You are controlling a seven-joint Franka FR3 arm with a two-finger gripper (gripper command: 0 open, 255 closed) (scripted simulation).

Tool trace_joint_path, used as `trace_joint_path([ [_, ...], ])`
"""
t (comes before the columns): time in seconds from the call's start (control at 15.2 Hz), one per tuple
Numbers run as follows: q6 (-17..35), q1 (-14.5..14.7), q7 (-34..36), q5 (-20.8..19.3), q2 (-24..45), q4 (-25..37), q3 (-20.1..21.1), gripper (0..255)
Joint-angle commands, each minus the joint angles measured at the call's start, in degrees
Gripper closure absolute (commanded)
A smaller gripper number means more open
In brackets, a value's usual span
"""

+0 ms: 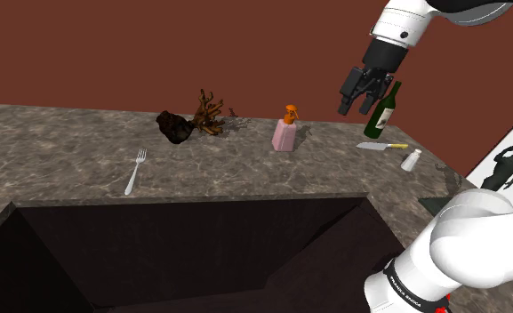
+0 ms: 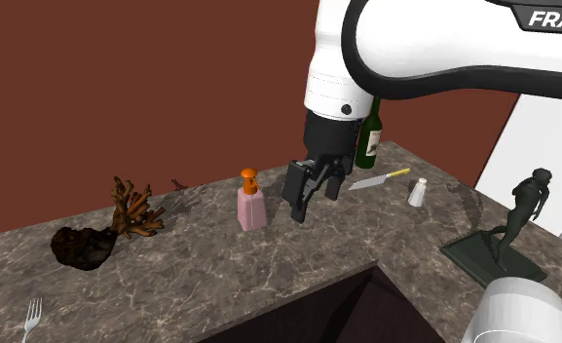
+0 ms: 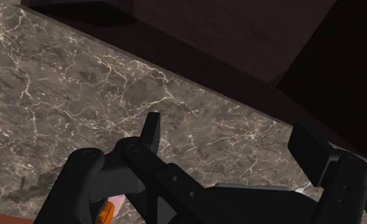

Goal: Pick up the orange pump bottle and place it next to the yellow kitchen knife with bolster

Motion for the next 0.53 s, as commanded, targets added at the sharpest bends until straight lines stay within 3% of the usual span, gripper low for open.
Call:
trace_joint_path([
  [0.0,0.00,0.00,0.00,0.00,0.00,0.00,0.00,0],
  [0.46,11.57,-0.96,-5.24,-2.23,10.69,0.74,-3.74,0],
])
